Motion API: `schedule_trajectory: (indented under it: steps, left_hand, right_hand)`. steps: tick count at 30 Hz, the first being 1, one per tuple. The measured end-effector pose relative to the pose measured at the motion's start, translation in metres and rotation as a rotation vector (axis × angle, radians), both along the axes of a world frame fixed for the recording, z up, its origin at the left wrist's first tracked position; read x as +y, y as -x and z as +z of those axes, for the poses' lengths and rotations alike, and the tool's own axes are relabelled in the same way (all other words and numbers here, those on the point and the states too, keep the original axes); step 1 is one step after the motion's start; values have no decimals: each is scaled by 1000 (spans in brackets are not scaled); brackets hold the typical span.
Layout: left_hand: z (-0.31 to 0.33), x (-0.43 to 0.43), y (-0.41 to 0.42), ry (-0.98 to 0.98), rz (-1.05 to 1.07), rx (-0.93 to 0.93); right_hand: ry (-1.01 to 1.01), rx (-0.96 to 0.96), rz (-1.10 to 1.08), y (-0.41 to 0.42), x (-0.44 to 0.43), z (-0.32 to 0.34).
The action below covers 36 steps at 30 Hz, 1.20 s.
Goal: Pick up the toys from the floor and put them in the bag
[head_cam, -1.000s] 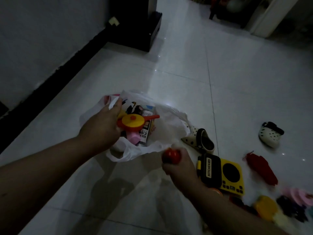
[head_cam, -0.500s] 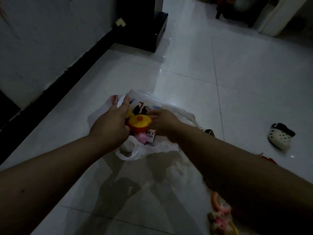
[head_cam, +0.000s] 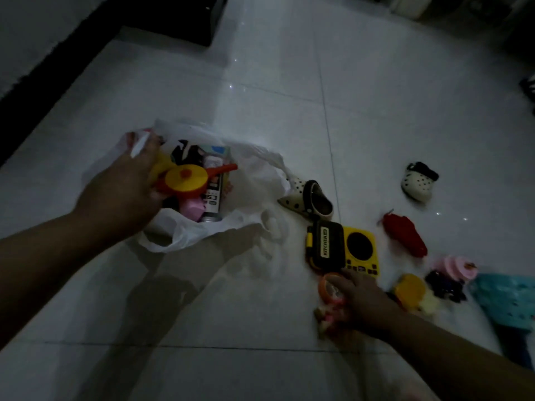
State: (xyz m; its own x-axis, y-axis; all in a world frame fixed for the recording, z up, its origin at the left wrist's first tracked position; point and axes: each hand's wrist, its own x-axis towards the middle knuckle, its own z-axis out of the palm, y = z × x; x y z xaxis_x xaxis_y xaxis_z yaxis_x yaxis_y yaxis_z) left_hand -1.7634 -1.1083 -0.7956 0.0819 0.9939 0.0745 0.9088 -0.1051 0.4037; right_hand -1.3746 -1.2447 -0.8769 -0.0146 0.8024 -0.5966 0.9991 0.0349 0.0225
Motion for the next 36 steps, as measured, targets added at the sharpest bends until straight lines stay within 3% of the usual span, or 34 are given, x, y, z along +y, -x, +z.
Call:
schedule_trajectory:
  steps: [4,9,13,17,20,24,27,32,36]
  left_hand:
    - [-1,3,5,51,12,-2]
    - [4,1,5,46,12,-24]
    - [6,-1,2,70,42,-9]
    - [11,0,7,117,-20,-87]
    - [8,2,11,99,-55,-102]
    - [2,5,9,76,-12,-60]
    - [-5,10,12,85,-12,-38]
    - [-14,16,10,78,-7,-19]
    - [-14,13,11,66,-8,-6]
  right_hand:
    - [-44,166,-200,2,-12,-30]
    - [-95,78,-98,25,-13,-32]
    - [78,165,-70,56,-20,-33]
    - [74,267,-110,75,-29,-38]
    - [-64,263,-218,73,-28,-38]
    - [-454,332,-476,51,-23,-30]
    - [-557,224,-552,23,-16,-30]
    - [-229,20,-539,17,4,-36]
    - [-176,2,-610,28,18,-41]
